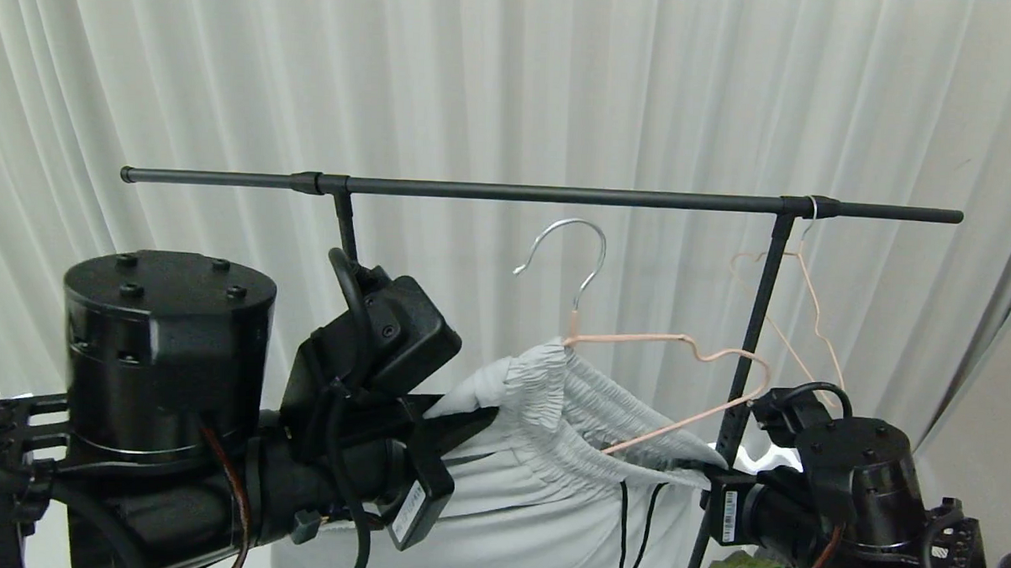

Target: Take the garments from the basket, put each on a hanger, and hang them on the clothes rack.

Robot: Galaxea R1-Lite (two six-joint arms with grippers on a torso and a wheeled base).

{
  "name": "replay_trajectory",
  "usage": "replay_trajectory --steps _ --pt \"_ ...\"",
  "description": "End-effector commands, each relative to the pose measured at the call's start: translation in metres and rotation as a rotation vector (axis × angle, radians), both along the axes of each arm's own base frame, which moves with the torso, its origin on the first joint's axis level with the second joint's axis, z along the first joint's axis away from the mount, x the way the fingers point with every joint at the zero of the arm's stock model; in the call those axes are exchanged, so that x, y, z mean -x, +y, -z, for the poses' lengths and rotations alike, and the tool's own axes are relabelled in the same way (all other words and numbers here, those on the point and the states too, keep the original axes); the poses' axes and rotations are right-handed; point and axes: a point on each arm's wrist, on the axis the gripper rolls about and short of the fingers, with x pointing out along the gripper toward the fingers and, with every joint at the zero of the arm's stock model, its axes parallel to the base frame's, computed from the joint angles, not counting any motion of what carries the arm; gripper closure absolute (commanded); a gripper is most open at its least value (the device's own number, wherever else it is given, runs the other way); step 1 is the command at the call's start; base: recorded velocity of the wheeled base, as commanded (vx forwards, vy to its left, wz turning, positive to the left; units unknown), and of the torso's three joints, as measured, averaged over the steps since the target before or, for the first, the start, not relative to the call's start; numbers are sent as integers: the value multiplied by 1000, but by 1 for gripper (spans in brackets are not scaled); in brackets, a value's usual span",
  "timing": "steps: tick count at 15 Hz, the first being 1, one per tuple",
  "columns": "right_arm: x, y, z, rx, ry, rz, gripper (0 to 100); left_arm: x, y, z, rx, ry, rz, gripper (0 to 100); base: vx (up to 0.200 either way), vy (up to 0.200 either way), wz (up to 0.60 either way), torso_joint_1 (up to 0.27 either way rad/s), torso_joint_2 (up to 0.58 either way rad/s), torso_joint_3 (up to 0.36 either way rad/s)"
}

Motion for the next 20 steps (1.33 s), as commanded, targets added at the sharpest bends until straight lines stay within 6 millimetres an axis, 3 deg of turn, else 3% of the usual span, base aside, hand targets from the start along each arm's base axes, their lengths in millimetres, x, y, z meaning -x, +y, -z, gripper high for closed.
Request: replay_trajectory --steps 1,12,15,20 --pt "-9 -11 0 12 -6 52 100 1 4 8 -28 12 -9 100 0 0 0 0 0 0" --pt "-15 -20 -8 49 -60 53 100 3 30 57 -310 17 -32 100 0 0 0 0 0 0" --pt "-1 -14 -24 48 -121 -108 100 -10 22 71 -423 29 -175 100 0 0 0 0 0 0" --pt "35 11 -34 88 -187 -389 100 -17 16 64 -325 63 -238 100 0 0 0 0 0 0"
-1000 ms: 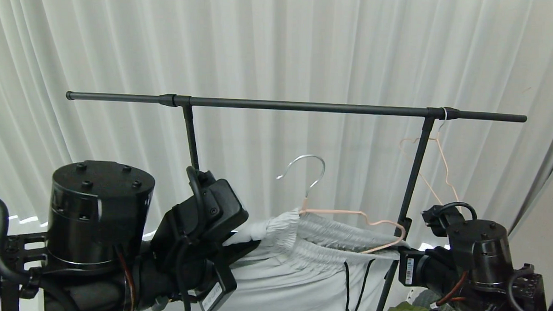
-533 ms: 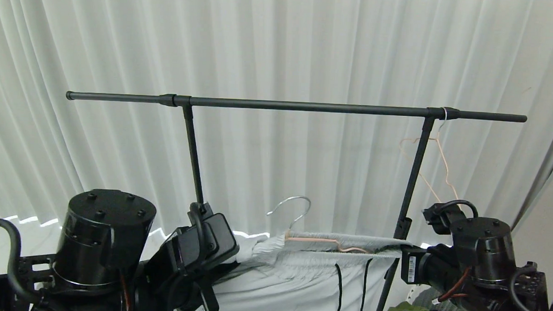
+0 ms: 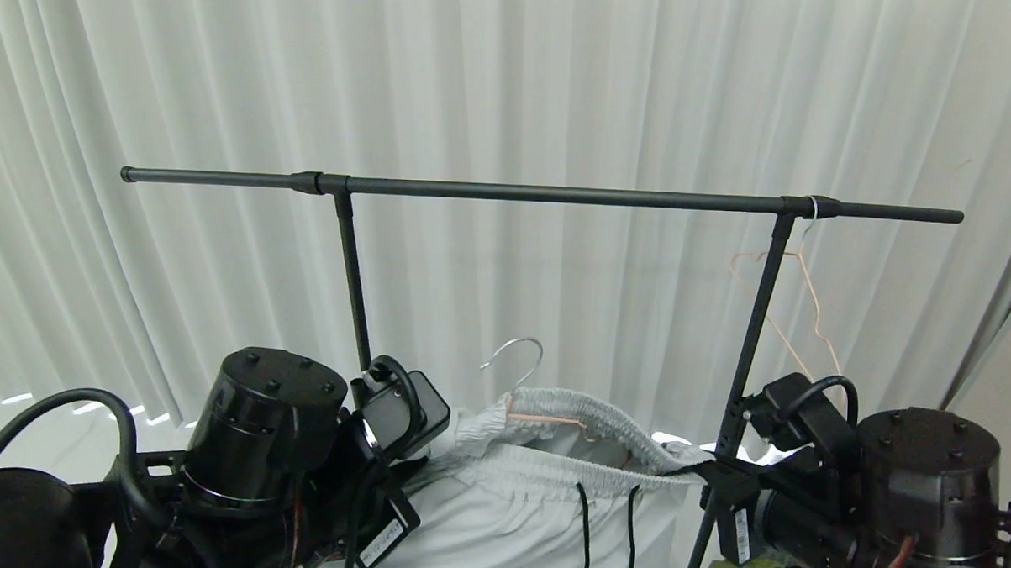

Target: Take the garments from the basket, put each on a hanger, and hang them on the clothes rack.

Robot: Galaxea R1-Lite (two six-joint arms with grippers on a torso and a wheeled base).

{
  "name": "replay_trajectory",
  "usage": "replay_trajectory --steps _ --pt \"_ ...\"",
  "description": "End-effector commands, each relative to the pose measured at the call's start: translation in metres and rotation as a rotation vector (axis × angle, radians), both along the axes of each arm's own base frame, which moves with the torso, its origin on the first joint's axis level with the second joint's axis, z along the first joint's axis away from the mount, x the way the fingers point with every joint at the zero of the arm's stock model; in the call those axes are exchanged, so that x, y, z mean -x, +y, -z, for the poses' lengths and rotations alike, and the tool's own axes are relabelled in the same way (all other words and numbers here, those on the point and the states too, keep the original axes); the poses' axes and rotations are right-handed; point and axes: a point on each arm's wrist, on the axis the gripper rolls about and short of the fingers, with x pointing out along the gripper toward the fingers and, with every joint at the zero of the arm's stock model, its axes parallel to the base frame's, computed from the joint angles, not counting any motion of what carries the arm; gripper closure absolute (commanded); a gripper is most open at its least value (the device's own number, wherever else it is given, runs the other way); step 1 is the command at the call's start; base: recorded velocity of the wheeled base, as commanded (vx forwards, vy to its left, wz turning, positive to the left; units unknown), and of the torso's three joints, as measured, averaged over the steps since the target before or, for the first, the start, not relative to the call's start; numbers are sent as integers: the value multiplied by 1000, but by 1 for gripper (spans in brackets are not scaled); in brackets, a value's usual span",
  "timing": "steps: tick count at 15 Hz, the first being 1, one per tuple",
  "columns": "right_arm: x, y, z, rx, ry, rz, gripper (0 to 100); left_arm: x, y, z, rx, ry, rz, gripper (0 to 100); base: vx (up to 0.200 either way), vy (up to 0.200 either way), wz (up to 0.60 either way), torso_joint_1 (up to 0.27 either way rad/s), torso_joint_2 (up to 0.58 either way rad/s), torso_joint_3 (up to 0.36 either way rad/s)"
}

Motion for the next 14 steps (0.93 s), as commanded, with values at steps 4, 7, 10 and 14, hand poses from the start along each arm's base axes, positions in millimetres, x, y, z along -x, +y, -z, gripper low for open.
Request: replay_trajectory --steps 4,7,10,14 --pt "40 21 -2 6 -8 -201 0 1 -2 -3 25 -6 5 100 0 0 0 0 0 0" --pt "45 21 -3 25 -25 -235 0 10 -7 -8 73 3 39 100 0 0 0 0 0 0" --pt "47 7 -7 56 -35 -231 0 16 -3 -11 114 17 102 100 0 0 0 0 0 0" --pt "33 -24 -26 138 -58 -344 0 27 1 -18 193 50 272 100 0 0 0 0 0 0"
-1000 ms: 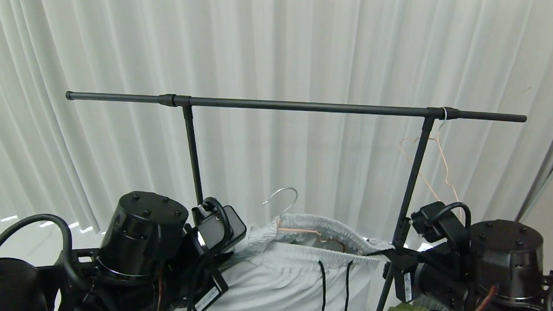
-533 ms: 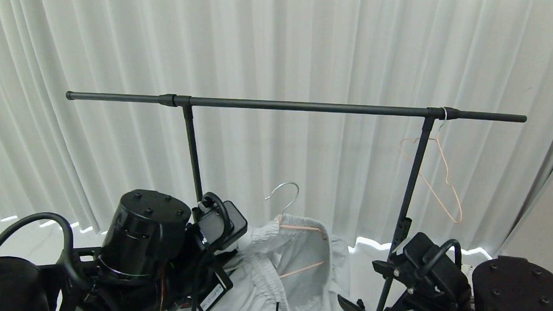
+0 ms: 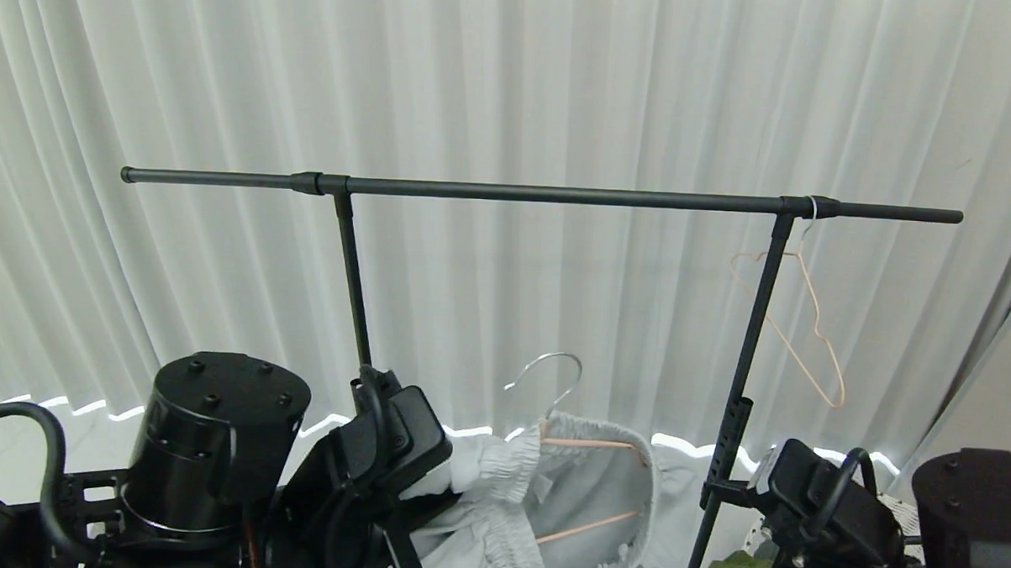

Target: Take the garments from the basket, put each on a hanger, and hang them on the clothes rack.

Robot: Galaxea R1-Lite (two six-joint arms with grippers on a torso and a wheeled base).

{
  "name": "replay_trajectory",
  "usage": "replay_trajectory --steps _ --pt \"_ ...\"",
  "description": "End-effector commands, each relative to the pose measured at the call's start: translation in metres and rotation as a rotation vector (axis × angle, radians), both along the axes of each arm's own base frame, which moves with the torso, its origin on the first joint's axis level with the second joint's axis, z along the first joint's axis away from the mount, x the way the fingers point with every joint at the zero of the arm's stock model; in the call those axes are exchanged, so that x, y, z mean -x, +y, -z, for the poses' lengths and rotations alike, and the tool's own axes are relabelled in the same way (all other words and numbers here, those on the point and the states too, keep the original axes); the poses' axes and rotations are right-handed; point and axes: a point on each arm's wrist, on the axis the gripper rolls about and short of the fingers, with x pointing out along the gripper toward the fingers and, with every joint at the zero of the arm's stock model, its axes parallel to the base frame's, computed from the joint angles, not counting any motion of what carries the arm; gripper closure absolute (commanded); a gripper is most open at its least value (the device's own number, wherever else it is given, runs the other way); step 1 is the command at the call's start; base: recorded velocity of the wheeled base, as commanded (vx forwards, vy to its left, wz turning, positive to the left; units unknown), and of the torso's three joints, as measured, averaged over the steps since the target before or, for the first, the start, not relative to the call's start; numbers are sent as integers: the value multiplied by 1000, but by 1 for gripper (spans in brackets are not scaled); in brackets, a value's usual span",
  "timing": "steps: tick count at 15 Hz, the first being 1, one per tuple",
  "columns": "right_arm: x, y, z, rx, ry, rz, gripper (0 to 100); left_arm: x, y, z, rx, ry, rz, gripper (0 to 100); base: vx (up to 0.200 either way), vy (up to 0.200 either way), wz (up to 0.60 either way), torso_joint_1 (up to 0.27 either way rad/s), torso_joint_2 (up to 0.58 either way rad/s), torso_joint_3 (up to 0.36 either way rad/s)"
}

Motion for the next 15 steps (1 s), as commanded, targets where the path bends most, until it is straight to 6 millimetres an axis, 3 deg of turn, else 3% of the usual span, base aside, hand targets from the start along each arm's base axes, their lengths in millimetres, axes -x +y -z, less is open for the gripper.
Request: replay_trajectory --steps 1,5,10,15 --pt "-5 -16 -23 -35 -51 -38 0 5 3 -7 34 -18 61 100 0 0 0 0 0 0" --pt "-6 -12 -33 0 -64 -160 0 9 2 -7 21 -56 224 100 0 0 0 0 0 0" --pt "3 3 -25 22 -19 -293 0 13 -3 -9 23 -77 292 100 0 0 0 0 0 0" --pt "-3 16 -19 48 9 -311 0 21 -10 -9 27 -68 338 100 0 0 0 0 0 0"
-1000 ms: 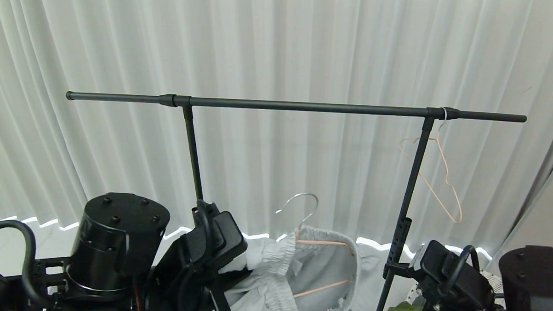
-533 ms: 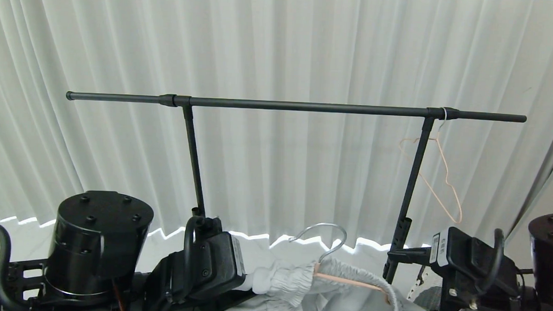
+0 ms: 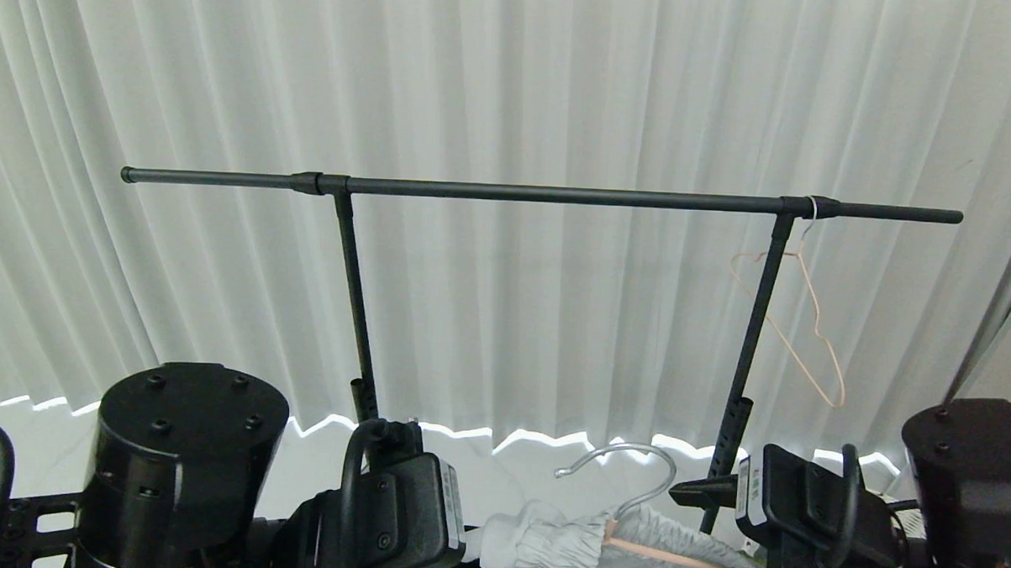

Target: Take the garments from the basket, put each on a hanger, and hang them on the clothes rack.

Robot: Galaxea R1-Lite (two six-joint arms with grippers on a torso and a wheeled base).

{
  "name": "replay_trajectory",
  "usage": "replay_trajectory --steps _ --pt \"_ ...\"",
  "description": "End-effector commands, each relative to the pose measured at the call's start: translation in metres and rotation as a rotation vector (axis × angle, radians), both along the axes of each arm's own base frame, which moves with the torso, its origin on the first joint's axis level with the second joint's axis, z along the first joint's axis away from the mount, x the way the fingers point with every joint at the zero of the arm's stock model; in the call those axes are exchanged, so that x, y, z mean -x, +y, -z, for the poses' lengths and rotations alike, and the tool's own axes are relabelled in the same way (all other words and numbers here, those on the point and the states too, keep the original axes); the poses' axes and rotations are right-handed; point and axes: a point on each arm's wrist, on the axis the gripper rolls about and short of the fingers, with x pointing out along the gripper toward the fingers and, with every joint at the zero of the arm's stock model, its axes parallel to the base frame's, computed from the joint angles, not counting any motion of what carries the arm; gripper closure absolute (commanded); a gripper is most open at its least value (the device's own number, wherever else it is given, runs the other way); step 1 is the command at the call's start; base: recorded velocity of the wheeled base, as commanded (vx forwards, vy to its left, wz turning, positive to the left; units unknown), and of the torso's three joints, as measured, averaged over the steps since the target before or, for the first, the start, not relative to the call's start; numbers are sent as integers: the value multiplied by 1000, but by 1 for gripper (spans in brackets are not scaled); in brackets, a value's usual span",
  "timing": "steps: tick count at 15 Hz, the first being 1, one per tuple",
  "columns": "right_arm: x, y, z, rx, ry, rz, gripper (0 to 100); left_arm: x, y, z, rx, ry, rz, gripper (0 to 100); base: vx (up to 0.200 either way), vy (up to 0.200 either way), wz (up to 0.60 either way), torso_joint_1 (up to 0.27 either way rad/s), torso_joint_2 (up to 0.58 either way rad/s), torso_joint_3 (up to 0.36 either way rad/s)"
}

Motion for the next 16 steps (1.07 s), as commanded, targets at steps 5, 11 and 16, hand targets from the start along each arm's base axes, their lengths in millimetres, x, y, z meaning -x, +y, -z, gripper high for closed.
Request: replay_trajectory --steps 5,11,16 --pt "-2 4 7 24 23 -10 0 1 -1 -1 2 -2 7 100 0 0 0 0 0 0" --pt "-2 4 8 29 21 -2 100 2 0 -3 10 -7 7 100 0 0 0 0 0 0" --pt "-1 2 8 41 -11 -17 100 3 1 -4 13 -11 8 100 0 0 0 0 0 0"
